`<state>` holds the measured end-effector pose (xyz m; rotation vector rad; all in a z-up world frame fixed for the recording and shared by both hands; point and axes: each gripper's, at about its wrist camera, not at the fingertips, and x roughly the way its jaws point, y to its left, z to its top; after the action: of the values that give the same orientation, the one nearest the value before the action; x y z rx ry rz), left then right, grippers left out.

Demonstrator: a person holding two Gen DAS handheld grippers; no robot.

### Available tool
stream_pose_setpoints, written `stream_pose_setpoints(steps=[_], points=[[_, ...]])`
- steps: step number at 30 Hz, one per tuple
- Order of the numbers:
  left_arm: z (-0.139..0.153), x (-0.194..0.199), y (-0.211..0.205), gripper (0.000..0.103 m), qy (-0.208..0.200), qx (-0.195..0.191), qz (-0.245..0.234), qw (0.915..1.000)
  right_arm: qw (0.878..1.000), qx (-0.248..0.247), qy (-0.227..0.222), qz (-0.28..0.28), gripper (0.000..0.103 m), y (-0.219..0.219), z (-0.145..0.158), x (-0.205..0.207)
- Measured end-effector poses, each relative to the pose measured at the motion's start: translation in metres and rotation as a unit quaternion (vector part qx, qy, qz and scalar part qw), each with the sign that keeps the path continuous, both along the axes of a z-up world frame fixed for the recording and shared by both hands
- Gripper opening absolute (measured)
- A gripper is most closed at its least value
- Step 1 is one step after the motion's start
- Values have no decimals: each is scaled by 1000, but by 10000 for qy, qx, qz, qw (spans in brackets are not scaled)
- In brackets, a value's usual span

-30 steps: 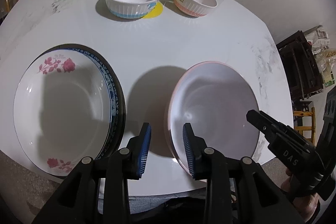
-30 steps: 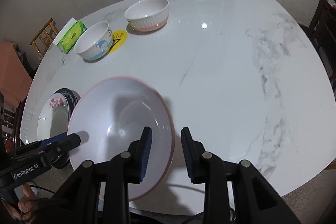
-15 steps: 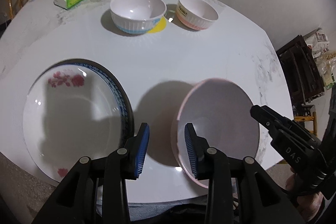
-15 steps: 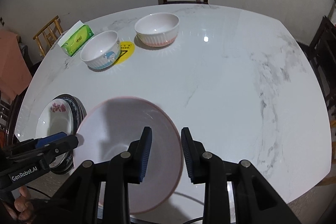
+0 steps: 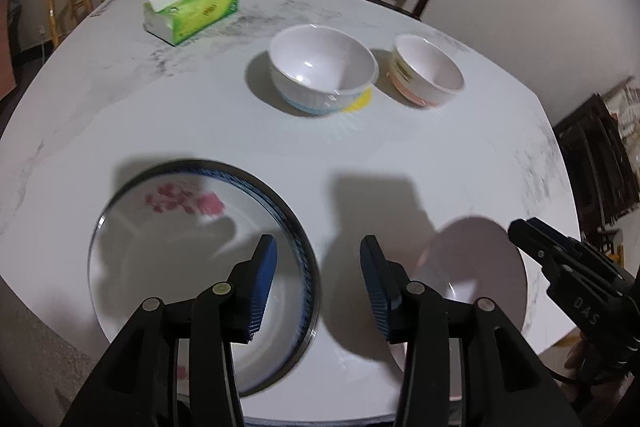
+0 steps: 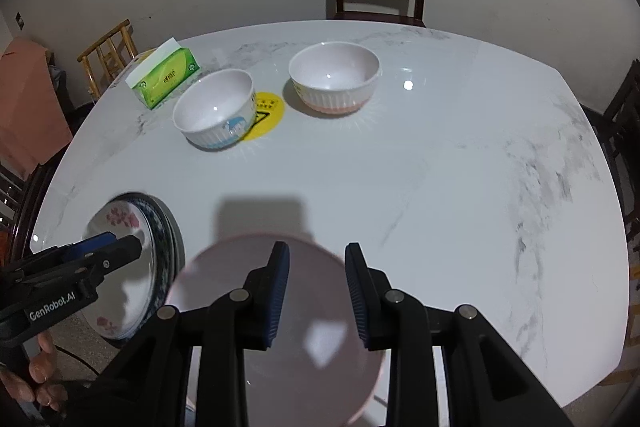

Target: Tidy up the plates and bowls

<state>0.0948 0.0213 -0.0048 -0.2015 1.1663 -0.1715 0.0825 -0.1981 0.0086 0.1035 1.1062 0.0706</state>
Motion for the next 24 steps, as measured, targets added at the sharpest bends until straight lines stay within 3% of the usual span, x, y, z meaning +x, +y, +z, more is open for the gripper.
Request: stream_pose_setpoints(steps=[12,24], points=[[8,48,37,44,-158,-62,453,9988,9969,542,305,476,29,28,-3,48],[-10,114,50,45,135,-399,732,9964,9915,1023,640,496,29,36,-21,115]])
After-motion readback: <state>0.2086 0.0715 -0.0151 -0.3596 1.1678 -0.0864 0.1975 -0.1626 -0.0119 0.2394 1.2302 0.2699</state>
